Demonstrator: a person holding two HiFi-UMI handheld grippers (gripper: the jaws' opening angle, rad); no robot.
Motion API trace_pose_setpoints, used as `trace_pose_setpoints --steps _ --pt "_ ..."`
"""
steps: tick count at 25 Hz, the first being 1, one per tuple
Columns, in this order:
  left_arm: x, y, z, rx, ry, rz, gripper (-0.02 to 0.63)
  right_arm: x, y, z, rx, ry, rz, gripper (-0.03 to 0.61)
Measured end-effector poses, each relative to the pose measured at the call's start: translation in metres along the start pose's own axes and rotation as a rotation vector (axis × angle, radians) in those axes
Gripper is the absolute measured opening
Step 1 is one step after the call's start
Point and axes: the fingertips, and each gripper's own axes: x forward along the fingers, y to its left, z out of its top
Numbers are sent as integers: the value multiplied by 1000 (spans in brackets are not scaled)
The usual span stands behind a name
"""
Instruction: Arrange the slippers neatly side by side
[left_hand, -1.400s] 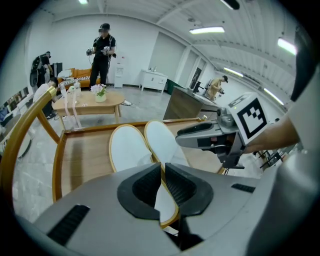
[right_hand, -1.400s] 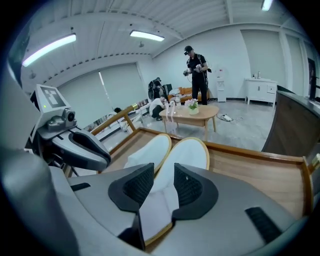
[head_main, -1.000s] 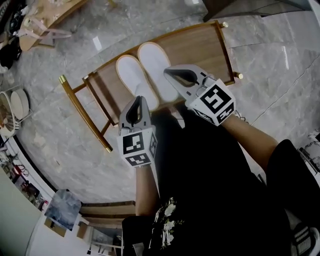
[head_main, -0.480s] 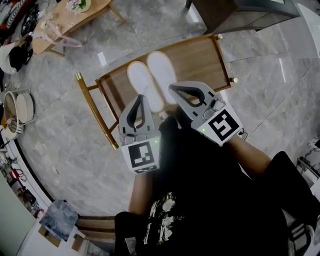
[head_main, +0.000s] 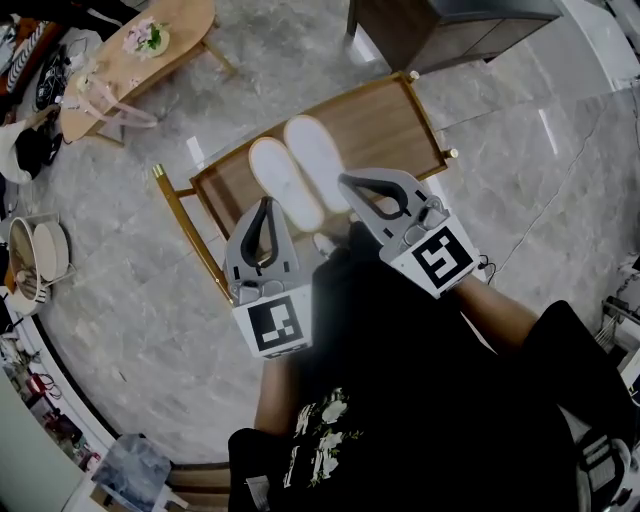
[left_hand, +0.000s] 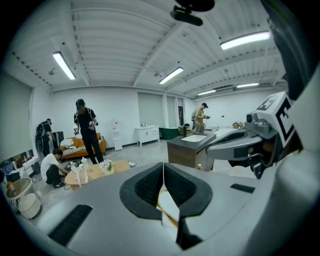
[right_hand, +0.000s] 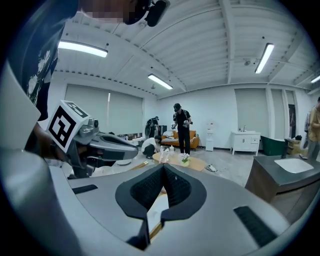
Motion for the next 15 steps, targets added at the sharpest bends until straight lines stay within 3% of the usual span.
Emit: trace_pose_setpoints --steps 4,15 --pt "-3 -1 1 15 -12 -18 9 -3 -2 0 -12 0 -29 -2" --pt "-15 7 2 10 -45 -16 9 4 25 -1 -30 -17 23 -2"
